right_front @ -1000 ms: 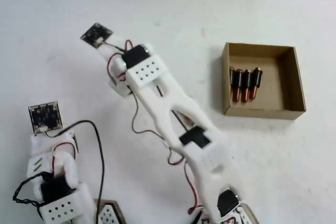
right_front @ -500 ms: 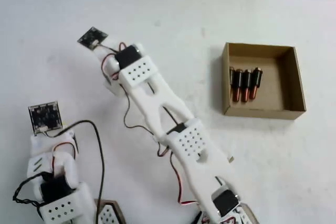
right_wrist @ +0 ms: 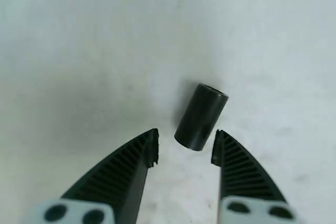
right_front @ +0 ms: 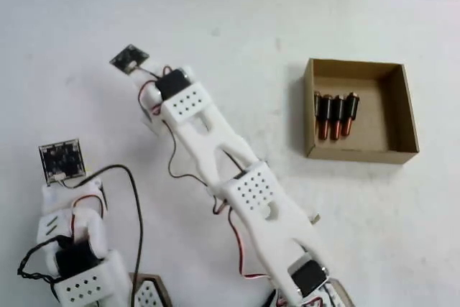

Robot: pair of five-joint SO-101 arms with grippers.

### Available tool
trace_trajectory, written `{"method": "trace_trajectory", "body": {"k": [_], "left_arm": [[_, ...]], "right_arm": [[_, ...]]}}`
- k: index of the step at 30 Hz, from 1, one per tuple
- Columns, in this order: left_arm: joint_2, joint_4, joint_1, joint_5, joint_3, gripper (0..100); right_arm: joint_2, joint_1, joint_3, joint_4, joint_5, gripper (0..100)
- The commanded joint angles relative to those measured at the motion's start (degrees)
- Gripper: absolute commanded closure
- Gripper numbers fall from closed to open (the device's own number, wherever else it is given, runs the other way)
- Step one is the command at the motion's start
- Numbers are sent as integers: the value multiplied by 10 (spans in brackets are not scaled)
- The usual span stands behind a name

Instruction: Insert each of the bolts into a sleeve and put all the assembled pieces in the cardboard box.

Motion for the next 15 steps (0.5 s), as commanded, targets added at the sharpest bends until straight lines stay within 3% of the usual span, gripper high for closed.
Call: {"method": "trace_trajectory", "body": {"k": [1, 15], "left_arm": [[-6, 0, -1, -4, -6, 977], [-6, 0, 14, -7, -5, 977]], "right_arm": [[1, -4, -24, -16, -5, 840], [46, -1, -24, -65, -9, 851]]}}
